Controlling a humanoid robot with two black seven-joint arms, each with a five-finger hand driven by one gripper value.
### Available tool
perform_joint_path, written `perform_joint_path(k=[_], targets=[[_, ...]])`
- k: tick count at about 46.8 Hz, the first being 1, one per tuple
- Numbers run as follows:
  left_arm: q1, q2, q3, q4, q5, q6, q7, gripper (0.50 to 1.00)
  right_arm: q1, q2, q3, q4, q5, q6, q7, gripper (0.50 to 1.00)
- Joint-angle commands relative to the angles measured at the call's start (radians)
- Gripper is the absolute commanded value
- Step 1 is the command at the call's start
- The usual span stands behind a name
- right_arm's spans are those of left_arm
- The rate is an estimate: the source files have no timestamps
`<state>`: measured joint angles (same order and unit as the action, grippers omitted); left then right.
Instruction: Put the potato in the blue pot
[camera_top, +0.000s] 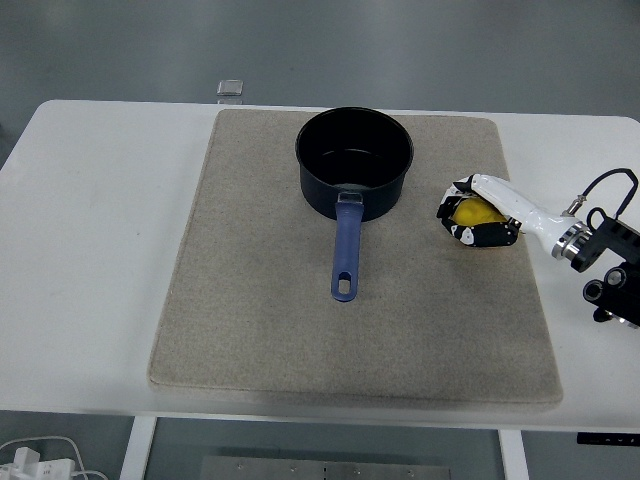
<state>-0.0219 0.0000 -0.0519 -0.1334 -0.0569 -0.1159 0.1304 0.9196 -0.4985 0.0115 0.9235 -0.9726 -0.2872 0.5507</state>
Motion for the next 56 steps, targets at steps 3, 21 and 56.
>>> perform_joint_path(k=[3, 21, 56], targets=[[0.000, 0.000, 0.000, 0.000, 0.000, 0.001, 0.000, 0.999, -0.019, 0.003, 0.041, 0.000, 0.044, 0.006, 0.000, 0.765], [0.000, 0.000, 0.000, -0.002, 0.002, -0.001, 0.002, 0.999, -0.021, -0.006, 0.042, 0.001, 0.094, 0.006, 0.000, 0.913], [-0.001, 0.000, -0.002, 0.000, 0.000, -0.001, 0.002, 0.999, -0.042, -0.012, 0.038, 0.003, 0.103, 0.006, 0.002, 0.913]])
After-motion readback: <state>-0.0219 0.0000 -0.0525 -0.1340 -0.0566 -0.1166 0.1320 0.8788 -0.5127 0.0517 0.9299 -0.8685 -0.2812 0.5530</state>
